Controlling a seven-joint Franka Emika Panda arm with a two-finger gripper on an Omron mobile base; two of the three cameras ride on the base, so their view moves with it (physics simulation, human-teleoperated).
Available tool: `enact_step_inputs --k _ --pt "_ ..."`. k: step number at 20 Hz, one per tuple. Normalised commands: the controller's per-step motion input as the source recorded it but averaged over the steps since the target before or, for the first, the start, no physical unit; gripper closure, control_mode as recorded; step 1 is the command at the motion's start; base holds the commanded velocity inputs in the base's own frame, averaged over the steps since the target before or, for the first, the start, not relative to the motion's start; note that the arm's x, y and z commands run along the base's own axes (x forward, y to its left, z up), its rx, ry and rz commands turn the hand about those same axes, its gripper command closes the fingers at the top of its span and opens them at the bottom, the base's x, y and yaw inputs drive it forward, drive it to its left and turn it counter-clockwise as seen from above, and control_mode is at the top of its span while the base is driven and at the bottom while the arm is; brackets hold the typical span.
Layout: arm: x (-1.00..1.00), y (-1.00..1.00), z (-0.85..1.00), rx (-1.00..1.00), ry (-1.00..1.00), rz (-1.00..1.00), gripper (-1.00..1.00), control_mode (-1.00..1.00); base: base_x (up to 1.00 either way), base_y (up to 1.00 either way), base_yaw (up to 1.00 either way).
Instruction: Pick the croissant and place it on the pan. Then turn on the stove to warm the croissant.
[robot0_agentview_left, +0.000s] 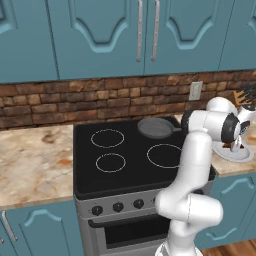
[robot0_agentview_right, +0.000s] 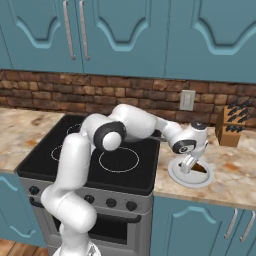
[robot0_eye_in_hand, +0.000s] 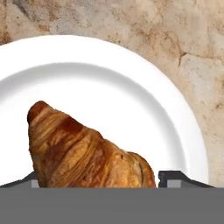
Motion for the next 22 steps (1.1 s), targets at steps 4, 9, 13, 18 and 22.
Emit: enact_step_inputs --k 4,9,13,18,22 --pt "-0.04 0.0 -0.19 0.0 0.0 0.04 1.0 -1.0 0.0 0.0 0.0" --pt "-0.59 0.05 0.02 0.0 -0.34 0.08 1.0 -1.0 0.0 0.0 0.0" --pt "-0.63 0.27 0.37 -0.02 -0.67 0.12 1.0 -1.0 0.0 0.0 0.0" --pt "-0.44 0.5 0.57 -0.05 -0.68 0.11 1.0 -1.0 0.0 0.0 0.0" --pt "-0.17 0.51 0.79 -0.05 -0.45 0.14 1.0 -1.0 0.0 0.0 0.0"
